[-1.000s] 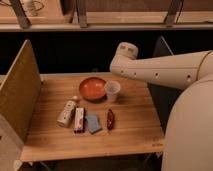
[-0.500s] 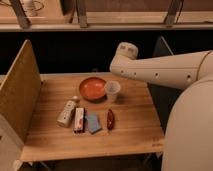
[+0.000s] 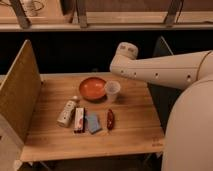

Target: Place the ceramic cup in the ceramic bowl

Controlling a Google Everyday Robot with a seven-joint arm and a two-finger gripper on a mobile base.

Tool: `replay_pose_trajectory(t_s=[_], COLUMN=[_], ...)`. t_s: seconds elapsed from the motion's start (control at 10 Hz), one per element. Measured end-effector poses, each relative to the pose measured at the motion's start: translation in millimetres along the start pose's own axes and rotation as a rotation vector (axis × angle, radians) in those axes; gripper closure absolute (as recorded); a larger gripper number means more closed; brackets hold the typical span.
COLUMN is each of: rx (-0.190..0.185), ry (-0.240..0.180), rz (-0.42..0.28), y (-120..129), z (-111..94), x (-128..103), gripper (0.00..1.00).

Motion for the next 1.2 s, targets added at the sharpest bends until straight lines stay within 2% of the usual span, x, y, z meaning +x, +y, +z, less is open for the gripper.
replay_pose_trajectory(t_s=[0.3, 0.5, 0.6, 0.8, 0.9, 1.0, 1.1, 1.2], rx=[-0.001, -0.026, -0.055, -0.163, -0.190, -0.200, -0.181, -0.170], ry=[-0.001, 0.017, 0.038, 0.111, 0.132, 0.151, 0.176, 0.183], rz=[0.002, 0.009, 0.012, -0.015, -0.032, -0.048, -0.053, -0.050], y=[0.0, 6.6, 15.9, 56.8, 67.7, 71.4, 63.0, 57.0], z=[-0.9, 0.9, 1.9, 0.6, -0.1, 1.6, 8.5, 11.3], x=[-0.7, 3.8, 9.1, 27.2, 32.4, 36.6, 41.9, 43.6], gripper=[0.48, 0.48, 0.48, 0.48, 0.48, 0.48, 0.48, 0.48])
